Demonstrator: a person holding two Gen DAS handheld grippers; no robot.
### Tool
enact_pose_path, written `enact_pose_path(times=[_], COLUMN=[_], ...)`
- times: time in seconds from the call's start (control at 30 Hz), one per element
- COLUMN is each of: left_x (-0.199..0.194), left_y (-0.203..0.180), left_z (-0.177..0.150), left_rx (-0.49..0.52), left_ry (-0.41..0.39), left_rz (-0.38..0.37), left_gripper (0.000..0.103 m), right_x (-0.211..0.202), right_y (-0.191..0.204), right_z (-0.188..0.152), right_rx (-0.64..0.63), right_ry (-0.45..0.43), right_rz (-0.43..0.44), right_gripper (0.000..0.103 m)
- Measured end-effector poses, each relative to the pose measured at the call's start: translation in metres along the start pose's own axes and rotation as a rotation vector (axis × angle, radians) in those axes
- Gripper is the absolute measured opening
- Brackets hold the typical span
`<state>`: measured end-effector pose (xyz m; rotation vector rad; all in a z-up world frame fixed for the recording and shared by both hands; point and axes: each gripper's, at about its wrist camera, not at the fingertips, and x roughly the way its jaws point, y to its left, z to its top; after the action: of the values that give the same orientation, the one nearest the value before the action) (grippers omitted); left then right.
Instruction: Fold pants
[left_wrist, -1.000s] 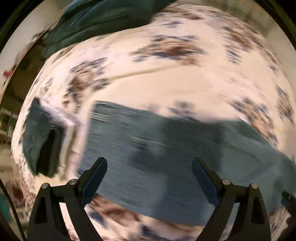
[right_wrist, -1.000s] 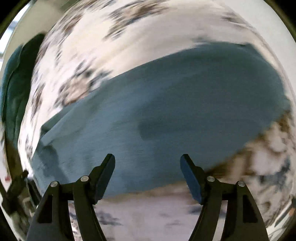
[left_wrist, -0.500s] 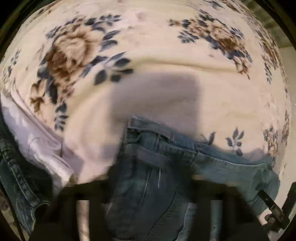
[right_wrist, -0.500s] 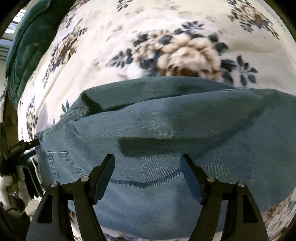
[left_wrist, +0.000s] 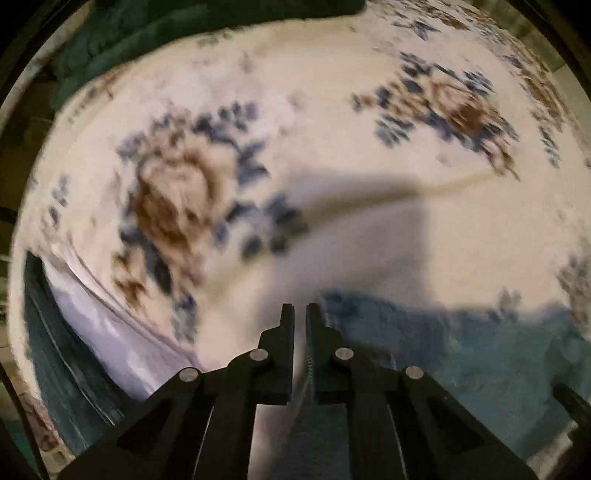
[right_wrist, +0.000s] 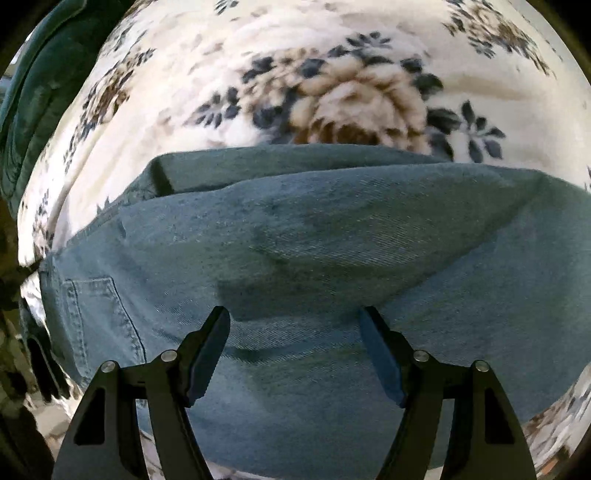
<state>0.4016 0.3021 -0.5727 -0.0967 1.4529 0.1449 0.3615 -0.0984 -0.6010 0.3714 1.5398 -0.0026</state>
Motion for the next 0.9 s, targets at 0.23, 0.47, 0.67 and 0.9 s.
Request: enact_pose_path(times=[0.23,0.47,0.67,0.9], left_x=[-0.065,-0.022,0.021,0.028], left_y=[0.003,-0.060,-0.091,-0.101], left_z=[-0.088,-0.167,-0.177,-0.182], left_rx=[-0.214,-0.373,-0.478,-0.367], left_ry=[-0.085,0.104,0.137,0.109], left_rz=[-0.174,-0.294,-0.312,-0.203], left_gripper=[0.062,0.068,0.062,0.044], right_x=[-0.049,-0.057,-0.023,-0.019], right_y=[-0.053,-0.158,-0.188,-0.179], right_z=[-0.043,-0.127,-0.138,-0.145], right_rx=[0.173,0.558,0.701,0.541], right_ry=[-0.016,0.041,0.004,0.013], right_rz=[0.133,0.230,0.358,0.215], right_gripper=[0.075,0.075,0.022,0.012])
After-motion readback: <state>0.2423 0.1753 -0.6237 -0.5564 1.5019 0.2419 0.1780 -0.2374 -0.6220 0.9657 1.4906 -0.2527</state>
